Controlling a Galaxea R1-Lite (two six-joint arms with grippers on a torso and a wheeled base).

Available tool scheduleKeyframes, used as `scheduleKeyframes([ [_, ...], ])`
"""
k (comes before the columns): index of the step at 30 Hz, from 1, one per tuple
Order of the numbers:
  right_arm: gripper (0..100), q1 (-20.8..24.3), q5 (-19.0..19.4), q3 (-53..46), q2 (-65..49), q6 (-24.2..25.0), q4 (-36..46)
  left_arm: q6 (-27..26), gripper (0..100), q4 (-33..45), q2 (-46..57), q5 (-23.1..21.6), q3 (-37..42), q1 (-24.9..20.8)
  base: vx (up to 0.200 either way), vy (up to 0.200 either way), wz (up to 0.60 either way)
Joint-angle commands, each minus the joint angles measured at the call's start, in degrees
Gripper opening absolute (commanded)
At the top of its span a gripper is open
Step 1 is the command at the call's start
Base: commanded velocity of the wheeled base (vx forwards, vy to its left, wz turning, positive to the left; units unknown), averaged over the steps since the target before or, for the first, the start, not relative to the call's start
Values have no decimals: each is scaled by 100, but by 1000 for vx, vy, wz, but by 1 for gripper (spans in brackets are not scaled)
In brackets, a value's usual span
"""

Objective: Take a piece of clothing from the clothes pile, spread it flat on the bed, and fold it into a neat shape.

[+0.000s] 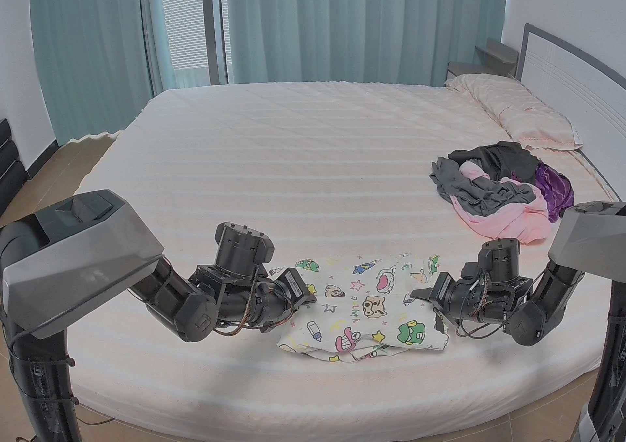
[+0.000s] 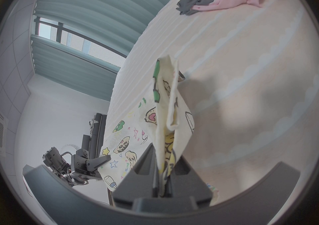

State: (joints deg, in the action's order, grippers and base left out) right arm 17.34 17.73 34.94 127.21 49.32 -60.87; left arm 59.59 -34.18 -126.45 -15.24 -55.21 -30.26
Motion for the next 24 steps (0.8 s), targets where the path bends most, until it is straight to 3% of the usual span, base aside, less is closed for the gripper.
scheduleKeyframes([
  [1, 0, -2, -6, -13, -38, -2, -4, 0, 0, -1, 33, 3, 2, -7, 0, -200, 0],
  [24, 0, -55, -59, -189, -56, -19, -320, 9, 0, -1, 15, 3, 2, -42, 0, -200, 0],
])
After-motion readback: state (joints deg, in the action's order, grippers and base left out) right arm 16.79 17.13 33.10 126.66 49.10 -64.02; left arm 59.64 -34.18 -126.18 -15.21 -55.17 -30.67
